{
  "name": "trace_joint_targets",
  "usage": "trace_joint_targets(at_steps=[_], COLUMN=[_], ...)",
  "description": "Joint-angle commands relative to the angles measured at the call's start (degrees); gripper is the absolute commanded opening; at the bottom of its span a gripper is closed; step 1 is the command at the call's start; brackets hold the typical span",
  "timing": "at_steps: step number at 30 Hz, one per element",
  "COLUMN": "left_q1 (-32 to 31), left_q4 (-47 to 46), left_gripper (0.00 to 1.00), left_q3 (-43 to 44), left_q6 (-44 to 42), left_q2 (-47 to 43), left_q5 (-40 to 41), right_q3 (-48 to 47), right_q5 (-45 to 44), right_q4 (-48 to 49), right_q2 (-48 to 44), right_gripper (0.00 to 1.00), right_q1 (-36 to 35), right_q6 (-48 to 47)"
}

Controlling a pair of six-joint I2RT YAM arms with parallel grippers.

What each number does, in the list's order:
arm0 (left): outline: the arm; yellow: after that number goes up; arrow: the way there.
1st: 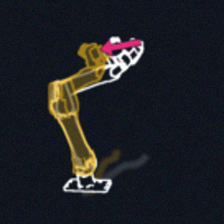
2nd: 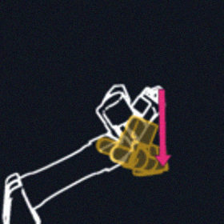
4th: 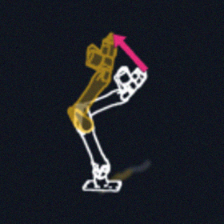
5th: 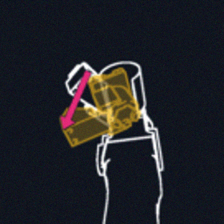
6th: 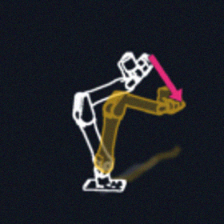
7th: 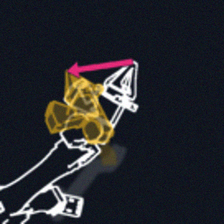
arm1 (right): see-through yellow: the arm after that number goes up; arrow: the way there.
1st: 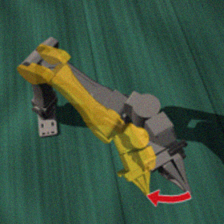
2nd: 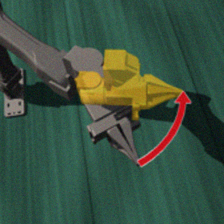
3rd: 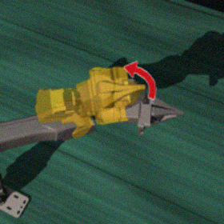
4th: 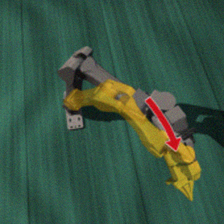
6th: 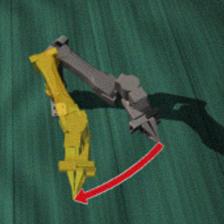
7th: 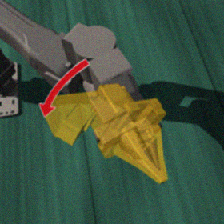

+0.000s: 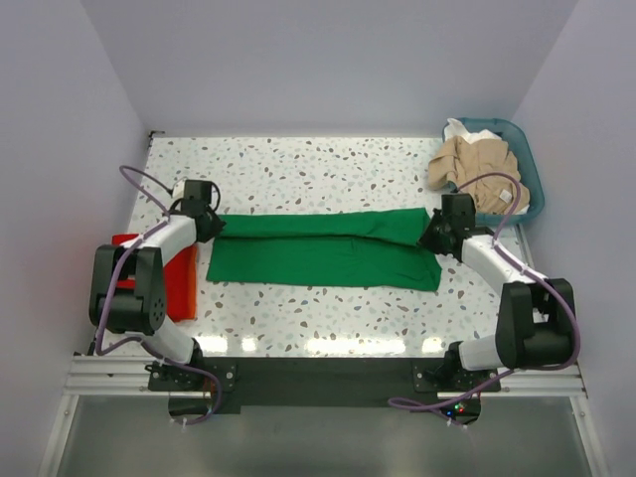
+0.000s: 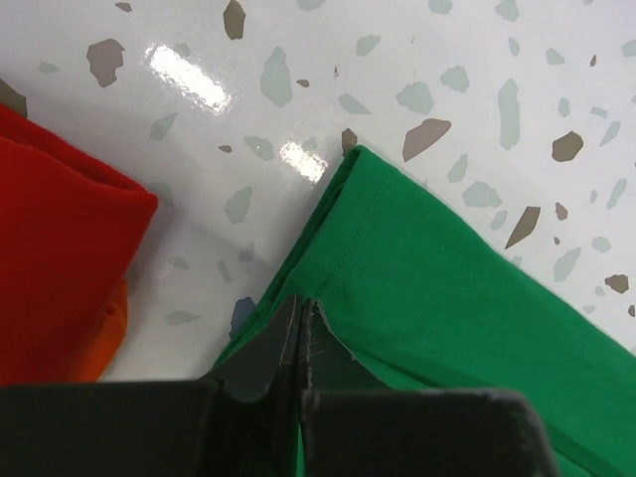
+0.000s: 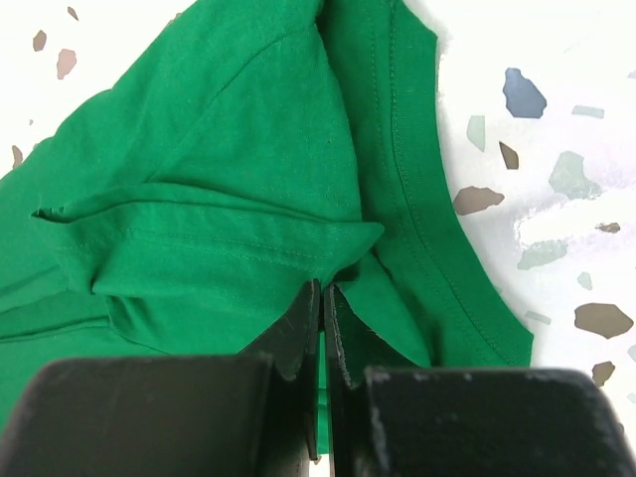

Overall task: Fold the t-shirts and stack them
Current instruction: Fold the tshirt

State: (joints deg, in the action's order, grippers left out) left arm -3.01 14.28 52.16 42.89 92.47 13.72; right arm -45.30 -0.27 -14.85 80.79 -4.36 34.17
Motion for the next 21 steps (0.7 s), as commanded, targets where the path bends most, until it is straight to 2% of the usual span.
trace_joint_targets(at_steps=[1,10,13,15,16,17,18,19,21], left_q1=[0.6,0.6,0.6,0.6,0.6,0.6,0.6,0.6,0.6], left_q4=[-2.2,-2.3,-2.5,-2.9,-3.1,-3.4,-4.4,-5.0,-5.3], left_gripper=[0.0,0.02,0.08,0.23,0.34,0.51,0.55,0.57,0.62], left_q3=[-0.2,-1.1,-1.9,-2.8,-3.0,-4.1,-4.5,-5.0,-5.4], left_q6=[1.1,1.8,2.2,2.3,2.7,2.8,2.9,2.8,2.9], left_q2=[-2.6,-3.3,-3.5,-4.5,-5.0,-6.2,-7.0,-7.7,-9.3], left_q5=[1.9,2.5,2.5,2.5,2.5,2.5,2.0,1.6,0.5], right_q3=[1.3,4.7,6.7,8.3,8.8,9.3,9.5,9.5,9.2], right_q5=[0.2,1.9,2.4,3.1,3.2,3.3,3.4,3.5,3.7], right_q4=[3.2,4.6,5.6,6.4,6.8,6.9,6.7,6.4,5.5], right_q2=[-2.5,-4.3,-4.9,-5.8,-6.3,-6.8,-7.2,-8.6,-10.0], right_gripper=[0.0,0.0,0.0,0.0,0.05,0.1,0.16,0.28,0.38], right_q1=[0.3,0.2,0.3,0.3,0.4,0.3,0.3,0.3,0.3], right_q6=[1.1,1.7,1.9,1.5,1.4,1.3,1.2,0.8,0.2])
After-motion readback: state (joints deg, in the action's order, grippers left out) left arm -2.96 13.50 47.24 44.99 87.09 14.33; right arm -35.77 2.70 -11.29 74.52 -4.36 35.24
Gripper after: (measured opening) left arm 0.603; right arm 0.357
